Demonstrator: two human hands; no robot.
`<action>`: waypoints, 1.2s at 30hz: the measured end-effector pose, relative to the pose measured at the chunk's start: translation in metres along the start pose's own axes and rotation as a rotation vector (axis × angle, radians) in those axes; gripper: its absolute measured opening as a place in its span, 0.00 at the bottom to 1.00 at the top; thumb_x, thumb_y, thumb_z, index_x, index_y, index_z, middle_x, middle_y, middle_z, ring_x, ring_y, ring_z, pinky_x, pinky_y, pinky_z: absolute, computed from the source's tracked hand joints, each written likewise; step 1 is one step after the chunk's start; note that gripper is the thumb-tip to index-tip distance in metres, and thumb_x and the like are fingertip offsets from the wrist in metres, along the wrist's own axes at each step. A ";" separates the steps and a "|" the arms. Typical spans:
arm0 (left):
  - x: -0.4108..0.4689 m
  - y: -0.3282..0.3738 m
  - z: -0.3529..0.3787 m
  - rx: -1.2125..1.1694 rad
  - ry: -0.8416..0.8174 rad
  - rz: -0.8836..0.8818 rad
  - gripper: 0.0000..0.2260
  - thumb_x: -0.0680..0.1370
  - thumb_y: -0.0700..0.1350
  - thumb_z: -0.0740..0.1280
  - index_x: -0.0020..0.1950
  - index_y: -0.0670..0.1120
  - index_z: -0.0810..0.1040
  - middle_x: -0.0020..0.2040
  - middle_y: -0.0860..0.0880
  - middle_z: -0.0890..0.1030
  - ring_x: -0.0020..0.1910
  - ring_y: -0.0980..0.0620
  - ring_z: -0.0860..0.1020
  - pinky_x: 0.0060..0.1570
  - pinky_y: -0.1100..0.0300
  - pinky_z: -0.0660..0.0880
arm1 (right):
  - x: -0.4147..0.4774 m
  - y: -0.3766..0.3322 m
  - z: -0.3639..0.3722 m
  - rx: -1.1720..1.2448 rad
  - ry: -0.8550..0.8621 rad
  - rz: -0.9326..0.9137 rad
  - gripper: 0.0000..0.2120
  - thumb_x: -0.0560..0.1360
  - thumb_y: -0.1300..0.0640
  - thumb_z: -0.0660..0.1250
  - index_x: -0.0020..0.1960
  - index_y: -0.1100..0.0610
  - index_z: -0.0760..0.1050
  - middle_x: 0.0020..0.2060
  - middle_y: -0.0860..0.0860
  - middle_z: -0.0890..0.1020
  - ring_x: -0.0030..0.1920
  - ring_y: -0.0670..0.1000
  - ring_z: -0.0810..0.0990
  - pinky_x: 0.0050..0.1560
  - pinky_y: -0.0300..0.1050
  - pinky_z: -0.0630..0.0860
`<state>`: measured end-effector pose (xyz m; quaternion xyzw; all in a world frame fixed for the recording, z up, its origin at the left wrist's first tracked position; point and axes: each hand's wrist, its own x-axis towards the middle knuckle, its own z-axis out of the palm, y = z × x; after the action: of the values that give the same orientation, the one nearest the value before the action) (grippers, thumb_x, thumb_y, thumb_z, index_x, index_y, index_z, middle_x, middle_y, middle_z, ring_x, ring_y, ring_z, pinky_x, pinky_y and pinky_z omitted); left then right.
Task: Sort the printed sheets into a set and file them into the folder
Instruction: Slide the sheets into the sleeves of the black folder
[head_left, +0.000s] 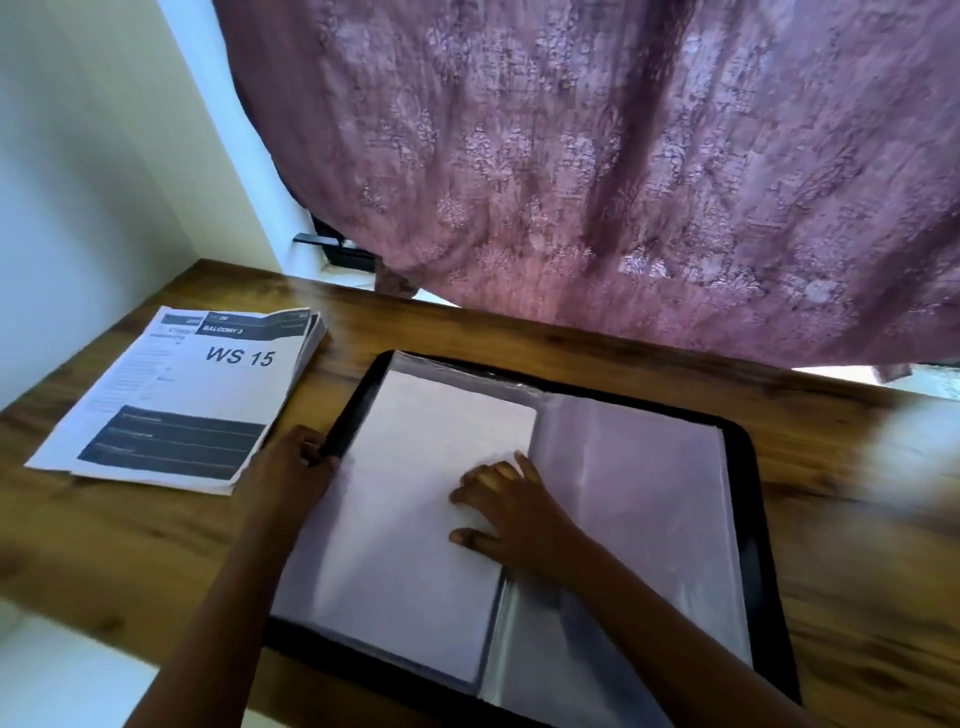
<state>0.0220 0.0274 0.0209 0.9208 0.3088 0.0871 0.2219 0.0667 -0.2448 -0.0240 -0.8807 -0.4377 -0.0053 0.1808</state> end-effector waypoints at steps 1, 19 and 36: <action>0.004 -0.008 -0.004 -0.016 0.032 -0.030 0.08 0.73 0.49 0.70 0.51 0.53 0.80 0.49 0.47 0.83 0.50 0.41 0.80 0.45 0.54 0.72 | 0.011 -0.001 -0.002 0.015 -0.005 -0.004 0.28 0.75 0.33 0.51 0.57 0.50 0.78 0.54 0.49 0.80 0.57 0.54 0.78 0.64 0.62 0.65; 0.191 -0.220 -0.122 -0.081 -0.093 -0.218 0.11 0.77 0.52 0.67 0.49 0.45 0.74 0.54 0.42 0.80 0.45 0.46 0.78 0.45 0.54 0.74 | 0.281 -0.152 0.086 0.164 0.145 0.120 0.21 0.71 0.47 0.64 0.60 0.55 0.77 0.63 0.55 0.76 0.63 0.58 0.75 0.62 0.58 0.71; 0.284 -0.248 -0.113 -0.487 -0.467 -0.284 0.20 0.71 0.54 0.74 0.56 0.43 0.80 0.52 0.44 0.84 0.46 0.42 0.84 0.53 0.41 0.78 | 0.299 -0.156 0.129 -0.151 -0.008 0.328 0.29 0.76 0.36 0.51 0.70 0.51 0.69 0.69 0.56 0.71 0.70 0.58 0.69 0.66 0.64 0.64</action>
<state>0.0823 0.4167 0.0132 0.7840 0.3448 -0.0864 0.5089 0.1115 0.1127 -0.0459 -0.9514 -0.2872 -0.0051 0.1107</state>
